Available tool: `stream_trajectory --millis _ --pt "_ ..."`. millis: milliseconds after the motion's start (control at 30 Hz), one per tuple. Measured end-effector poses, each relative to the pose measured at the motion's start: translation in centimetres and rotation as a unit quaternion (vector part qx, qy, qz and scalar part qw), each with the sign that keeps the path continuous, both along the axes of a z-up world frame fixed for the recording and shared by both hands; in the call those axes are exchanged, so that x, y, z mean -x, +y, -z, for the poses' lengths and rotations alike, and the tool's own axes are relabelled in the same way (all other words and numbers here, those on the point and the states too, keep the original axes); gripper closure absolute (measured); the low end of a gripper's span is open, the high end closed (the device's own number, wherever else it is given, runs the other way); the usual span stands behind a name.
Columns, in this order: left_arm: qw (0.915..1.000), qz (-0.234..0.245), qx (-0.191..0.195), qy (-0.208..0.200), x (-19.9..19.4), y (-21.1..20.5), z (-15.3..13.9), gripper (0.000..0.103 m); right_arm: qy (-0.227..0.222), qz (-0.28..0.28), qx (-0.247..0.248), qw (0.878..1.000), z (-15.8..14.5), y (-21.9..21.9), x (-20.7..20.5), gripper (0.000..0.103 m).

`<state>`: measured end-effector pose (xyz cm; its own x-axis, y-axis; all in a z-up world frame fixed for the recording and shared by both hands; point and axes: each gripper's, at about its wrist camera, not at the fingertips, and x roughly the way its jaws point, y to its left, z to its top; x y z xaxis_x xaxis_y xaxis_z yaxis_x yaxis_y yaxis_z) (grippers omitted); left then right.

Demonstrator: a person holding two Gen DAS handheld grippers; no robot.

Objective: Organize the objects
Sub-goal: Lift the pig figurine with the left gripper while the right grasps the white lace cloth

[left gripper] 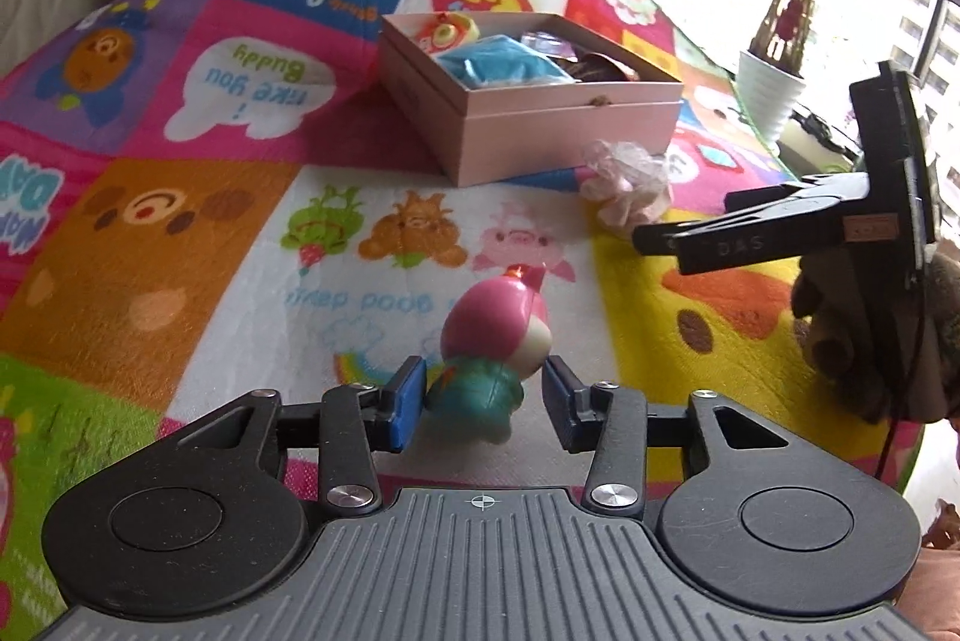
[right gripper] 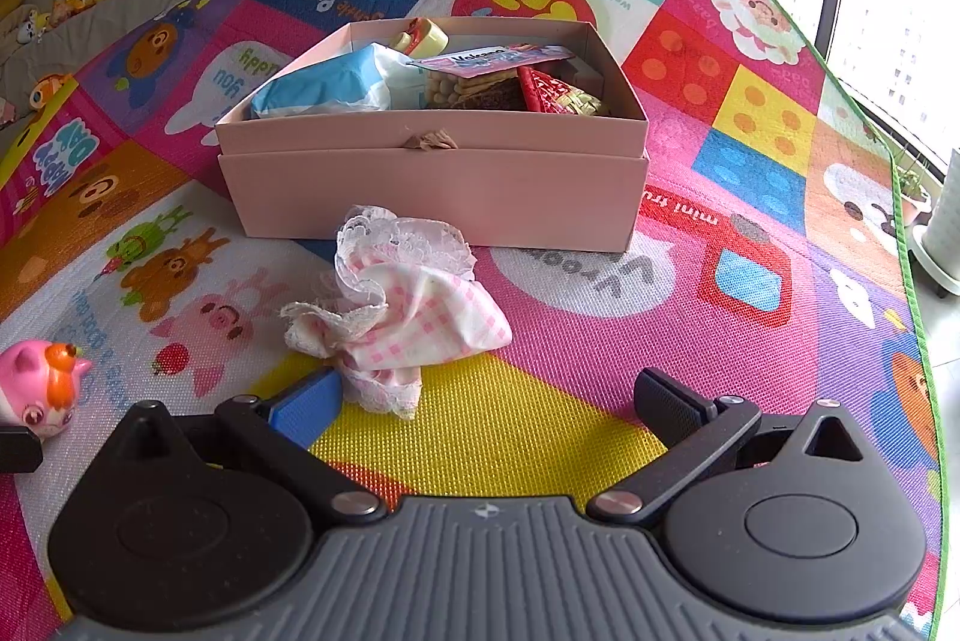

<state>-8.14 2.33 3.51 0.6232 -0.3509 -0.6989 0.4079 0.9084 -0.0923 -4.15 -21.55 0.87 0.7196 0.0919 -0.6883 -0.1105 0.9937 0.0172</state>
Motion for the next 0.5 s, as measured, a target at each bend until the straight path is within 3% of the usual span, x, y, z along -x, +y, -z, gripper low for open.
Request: stream_trajectory --millis 100,300,500 --pt "0.9998 -0.002 0.02 -0.002 -0.3 0.1 -0.1 0.062 -0.02 -0.028 -0.007 0.999 -0.7 0.1 0.7 0.0" --pt "0.9994 0.018 0.031 -0.006 -0.7 -0.6 -0.4 0.062 -0.045 -0.028 0.04 0.998 -1.8 -0.1 0.2 0.0" --pt "0.9991 0.018 0.039 0.0 -1.2 -1.3 -0.3 0.062 -0.021 -0.061 -0.031 0.997 -2.4 0.1 -1.5 0.001"
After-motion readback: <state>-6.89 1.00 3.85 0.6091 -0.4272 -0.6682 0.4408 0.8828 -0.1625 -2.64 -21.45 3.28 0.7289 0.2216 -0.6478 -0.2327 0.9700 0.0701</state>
